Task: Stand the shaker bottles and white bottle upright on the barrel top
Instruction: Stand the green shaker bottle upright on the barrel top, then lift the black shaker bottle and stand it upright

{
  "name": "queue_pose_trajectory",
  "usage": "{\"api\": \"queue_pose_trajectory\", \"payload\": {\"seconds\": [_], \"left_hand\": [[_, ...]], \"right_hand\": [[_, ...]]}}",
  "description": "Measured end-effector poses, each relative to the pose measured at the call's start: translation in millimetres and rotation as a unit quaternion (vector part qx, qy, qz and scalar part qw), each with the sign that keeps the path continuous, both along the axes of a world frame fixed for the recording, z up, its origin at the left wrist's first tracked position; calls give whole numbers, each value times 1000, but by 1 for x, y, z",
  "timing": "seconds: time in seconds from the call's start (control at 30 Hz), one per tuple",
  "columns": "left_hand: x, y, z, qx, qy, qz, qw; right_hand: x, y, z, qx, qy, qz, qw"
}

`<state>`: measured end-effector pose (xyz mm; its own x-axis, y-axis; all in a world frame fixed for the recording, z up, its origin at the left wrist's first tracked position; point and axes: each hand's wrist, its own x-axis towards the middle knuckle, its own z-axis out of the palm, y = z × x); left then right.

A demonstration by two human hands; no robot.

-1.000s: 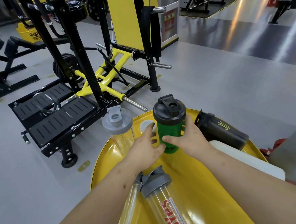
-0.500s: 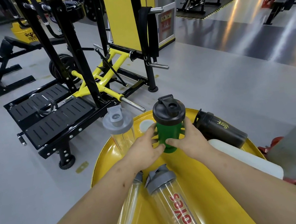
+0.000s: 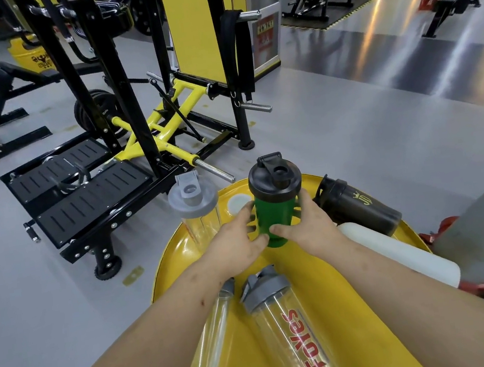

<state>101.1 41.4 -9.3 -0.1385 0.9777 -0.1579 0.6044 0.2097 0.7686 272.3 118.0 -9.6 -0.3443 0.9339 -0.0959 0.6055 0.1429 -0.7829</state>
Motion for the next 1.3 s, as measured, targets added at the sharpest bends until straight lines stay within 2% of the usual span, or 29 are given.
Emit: {"api": "queue_pose_trajectory", "payload": {"seconds": [0.17,0.37,0.47,0.67,0.77,0.93,1.13,1.3], "left_hand": [[2,-10,5,47,46,42,997],[15,-19,10,85,83,25,993],[32,-21,13,81,83,16,993],[76,-19,17,86,93,13,992],[101,-15,17,86,93,23,992],[130,-8,13,89,91,55,990],[146,-4,2,87,87,73,990],[149,2,-3,79,86,70,991]], "right_hand": [[7,-7,3,-18,-5,-10,1000],[25,-11,11,-31,-37,-19,999],[38,-9,14,4,-101,-19,995],[76,-2,27,82,-140,25,986],[96,3,29,129,-210,46,968],[118,10,28,141,-295,99,940],[121,12,20,144,-265,136,944],[119,22,16,144,-215,121,958]]}}
